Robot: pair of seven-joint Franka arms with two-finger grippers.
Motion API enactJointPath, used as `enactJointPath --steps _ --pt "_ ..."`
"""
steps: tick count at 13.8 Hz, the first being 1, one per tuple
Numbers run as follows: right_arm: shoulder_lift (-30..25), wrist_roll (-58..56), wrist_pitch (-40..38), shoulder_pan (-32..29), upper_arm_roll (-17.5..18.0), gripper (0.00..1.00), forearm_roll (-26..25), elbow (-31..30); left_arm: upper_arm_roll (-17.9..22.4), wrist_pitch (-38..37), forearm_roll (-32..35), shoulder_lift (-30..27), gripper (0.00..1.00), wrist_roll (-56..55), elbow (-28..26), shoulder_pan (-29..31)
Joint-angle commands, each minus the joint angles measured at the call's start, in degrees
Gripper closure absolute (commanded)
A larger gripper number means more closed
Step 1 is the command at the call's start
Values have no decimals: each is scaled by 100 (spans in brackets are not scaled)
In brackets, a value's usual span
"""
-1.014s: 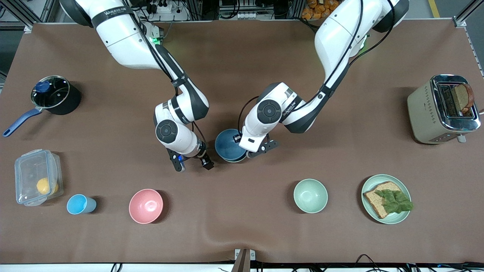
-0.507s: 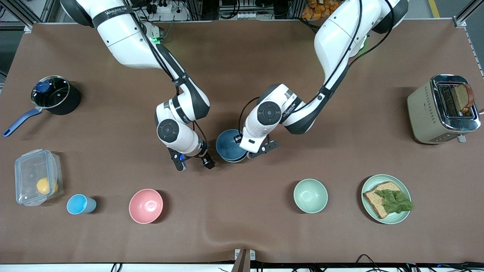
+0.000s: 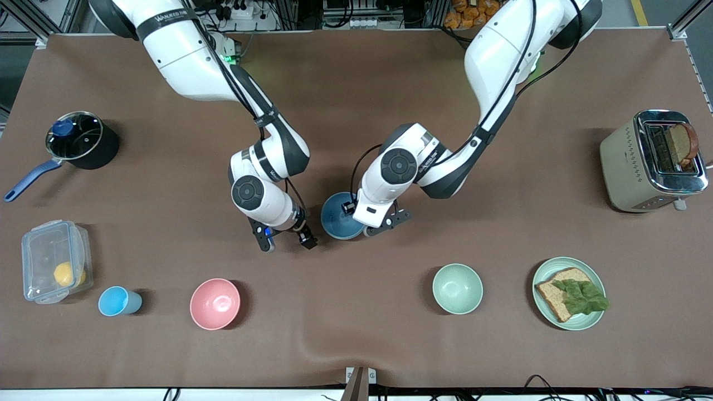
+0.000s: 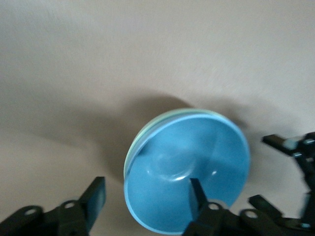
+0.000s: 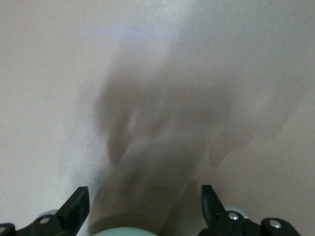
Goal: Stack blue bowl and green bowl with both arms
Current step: 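Open the left gripper to release the blue bowl inside the green bowl, then raise the left gripper away while the right gripper releases the green bowl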
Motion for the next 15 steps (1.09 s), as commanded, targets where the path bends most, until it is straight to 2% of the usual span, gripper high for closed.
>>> enactJointPath --steps 1,3,5,8,11,13,15 --pt "68 158 5 21 30 0 322 115 138 -638 205 -820 0 -28 -138 307" --pt "138 211 154 126 30 0 402 115 130 -1174 687 -1330 0 25 -191 667" --pt "243 387 304 197 30 0 376 158 156 -2103 1171 -1892 0 453 -199 817" --pt "288 387 331 232 30 0 349 194 94 -3117 1042 -2570 0 1779 -199 1511" --pt "235 195 287 180 12 0 236 229 86 -3426 656 -2931 0 2824 -182 2248" --pt "112 -261 -10 -92 12 0 51 273 269 -3496 418 -3177 0 3660 -226 2417" --pt "-203 -1084 -528 -399 12 0 42 264 655 -3847 243 -3432 0 4249 -226 2417"
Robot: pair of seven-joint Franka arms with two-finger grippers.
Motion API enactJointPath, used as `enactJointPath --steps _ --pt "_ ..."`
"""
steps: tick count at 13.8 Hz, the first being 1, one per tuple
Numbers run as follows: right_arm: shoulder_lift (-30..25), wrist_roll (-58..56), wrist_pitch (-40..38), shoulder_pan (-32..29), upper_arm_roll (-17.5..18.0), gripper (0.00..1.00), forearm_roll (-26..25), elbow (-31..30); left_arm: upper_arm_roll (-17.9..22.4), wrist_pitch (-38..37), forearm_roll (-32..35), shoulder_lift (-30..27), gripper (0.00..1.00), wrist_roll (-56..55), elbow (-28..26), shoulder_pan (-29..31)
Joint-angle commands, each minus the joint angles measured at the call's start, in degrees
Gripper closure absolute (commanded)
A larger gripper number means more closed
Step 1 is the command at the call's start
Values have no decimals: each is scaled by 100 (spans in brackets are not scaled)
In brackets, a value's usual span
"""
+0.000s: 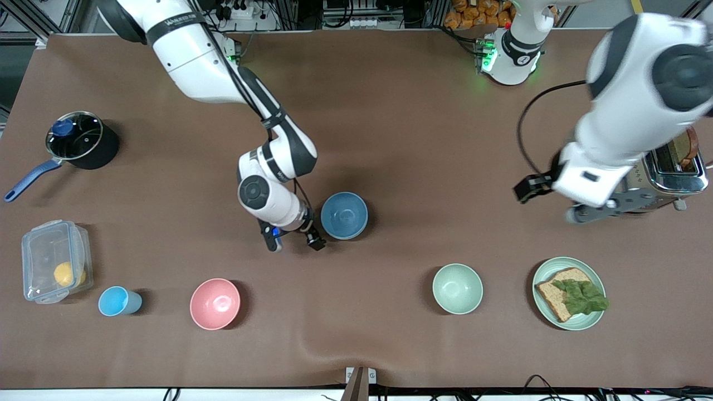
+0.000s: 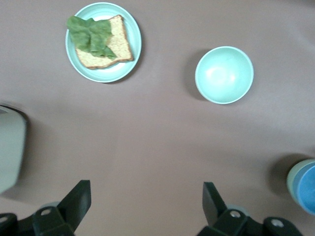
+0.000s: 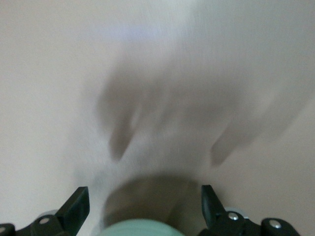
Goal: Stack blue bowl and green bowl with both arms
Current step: 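Raise the left gripper away while the right gripper releases the green bowl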
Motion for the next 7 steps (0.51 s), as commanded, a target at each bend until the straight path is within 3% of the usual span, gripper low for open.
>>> enactJointPath --steps 1,3,5,7 --pt "-569 -1266 -696 -624 73 0 -125 -72 441 -345 -399 -539 0 865 -244 -4" --pt "-947 -2593 -1380 -1291 82 0 -125 -55 785 -530 -628 -811 0 1289 -366 -12" --pt "-1474 -3860 -2005 -1724 64 0 -159 -63 856 -530 -682 -1066 0 1545 -594 -4" --pt "-1993 -4574 -2725 -2067 38 0 -579 -64 909 -609 -682 -1163 0 1607 -613 -4"
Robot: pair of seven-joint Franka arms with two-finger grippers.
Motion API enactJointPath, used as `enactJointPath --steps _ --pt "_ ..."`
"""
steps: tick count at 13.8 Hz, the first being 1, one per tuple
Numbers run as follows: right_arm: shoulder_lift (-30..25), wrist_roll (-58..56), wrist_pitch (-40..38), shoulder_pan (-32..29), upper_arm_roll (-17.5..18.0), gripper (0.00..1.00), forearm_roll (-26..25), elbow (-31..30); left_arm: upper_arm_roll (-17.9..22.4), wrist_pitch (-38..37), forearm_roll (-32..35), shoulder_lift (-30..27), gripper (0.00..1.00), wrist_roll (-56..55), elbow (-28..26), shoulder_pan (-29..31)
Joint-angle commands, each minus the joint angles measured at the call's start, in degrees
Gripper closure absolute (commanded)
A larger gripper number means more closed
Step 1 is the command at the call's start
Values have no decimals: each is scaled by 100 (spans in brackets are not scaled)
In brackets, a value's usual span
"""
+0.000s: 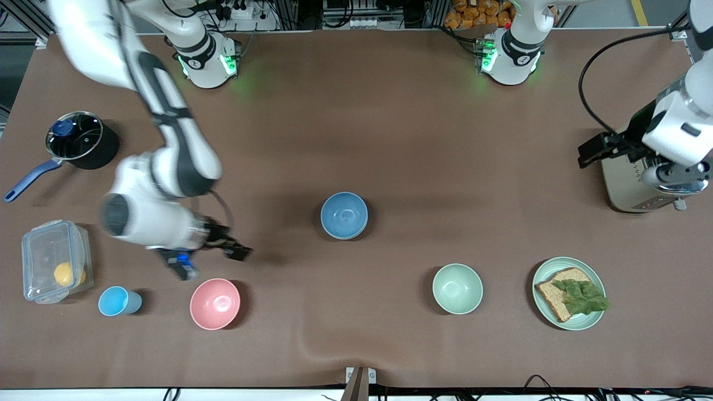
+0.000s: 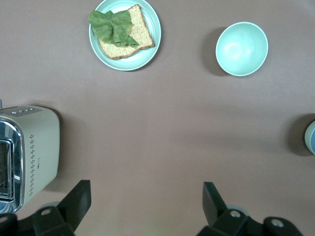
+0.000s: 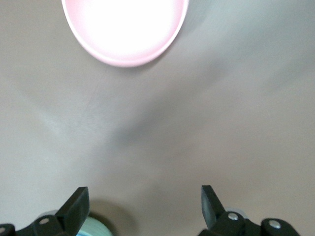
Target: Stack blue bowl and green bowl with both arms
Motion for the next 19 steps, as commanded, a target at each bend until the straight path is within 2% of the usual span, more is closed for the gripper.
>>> enactJointPath --steps 1,4,6,8,10,19 --pt "-955 -904 -810 -342 95 0 -722 -247 49 -52 -122 -327 0 244 -286 -13" --pt "-1791 -2457 -1629 -895 95 0 -874 -273 49 -272 -122 -442 0 271 -277 -4" --pt "-2318 -3102 -2060 -1055 34 0 -935 -309 49 -290 -131 -547 0 271 -364 22" --pt "-2645 -3367 -2114 -898 -115 0 -1443 -432 23 -290 -131 -723 0 263 -558 13" --pt "-2664 -3875 -2176 -783 -335 0 -1490 -388 23 -290 -139 -723 0 298 -532 22" --pt "-2699 -4010 -2378 -774 -318 0 -1604 -247 49 -281 -122 -706 0 614 -453 31"
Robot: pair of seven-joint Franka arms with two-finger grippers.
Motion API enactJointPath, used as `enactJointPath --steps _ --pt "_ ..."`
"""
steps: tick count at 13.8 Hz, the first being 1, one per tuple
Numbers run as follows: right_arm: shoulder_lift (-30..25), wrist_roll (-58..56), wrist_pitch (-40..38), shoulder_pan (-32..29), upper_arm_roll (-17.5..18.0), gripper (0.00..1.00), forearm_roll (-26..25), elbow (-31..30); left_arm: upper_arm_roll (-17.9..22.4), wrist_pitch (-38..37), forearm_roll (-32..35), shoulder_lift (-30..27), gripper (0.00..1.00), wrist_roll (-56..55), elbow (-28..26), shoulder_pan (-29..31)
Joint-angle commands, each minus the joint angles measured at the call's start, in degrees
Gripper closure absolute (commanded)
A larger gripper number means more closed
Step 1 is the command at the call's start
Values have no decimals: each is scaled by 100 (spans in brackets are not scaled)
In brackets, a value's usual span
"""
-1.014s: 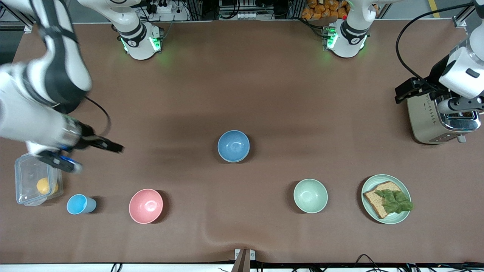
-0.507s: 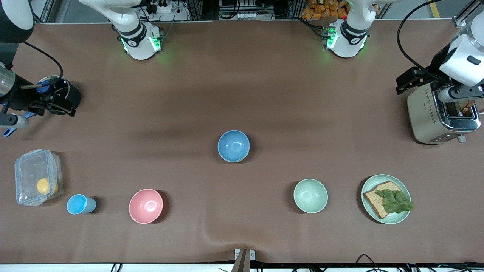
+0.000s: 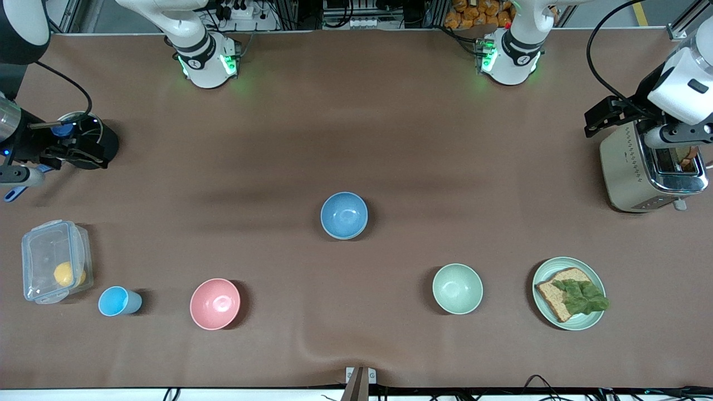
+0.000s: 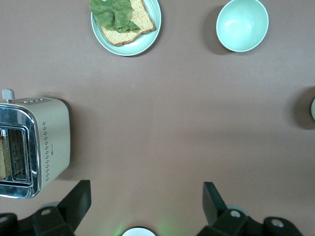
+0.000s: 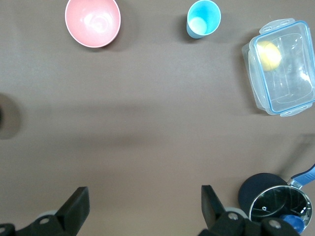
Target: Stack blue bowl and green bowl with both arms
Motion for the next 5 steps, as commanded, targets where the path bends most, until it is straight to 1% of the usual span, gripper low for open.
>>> enactJointPath --steps 1,5 --pt "-119 -40 -55 144 -41 0 -135 7 23 -8 -129 -107 0 183 39 36" --pt "-163 -5 -29 188 -32 0 -144 25 23 1 -86 -98 0 165 48 28"
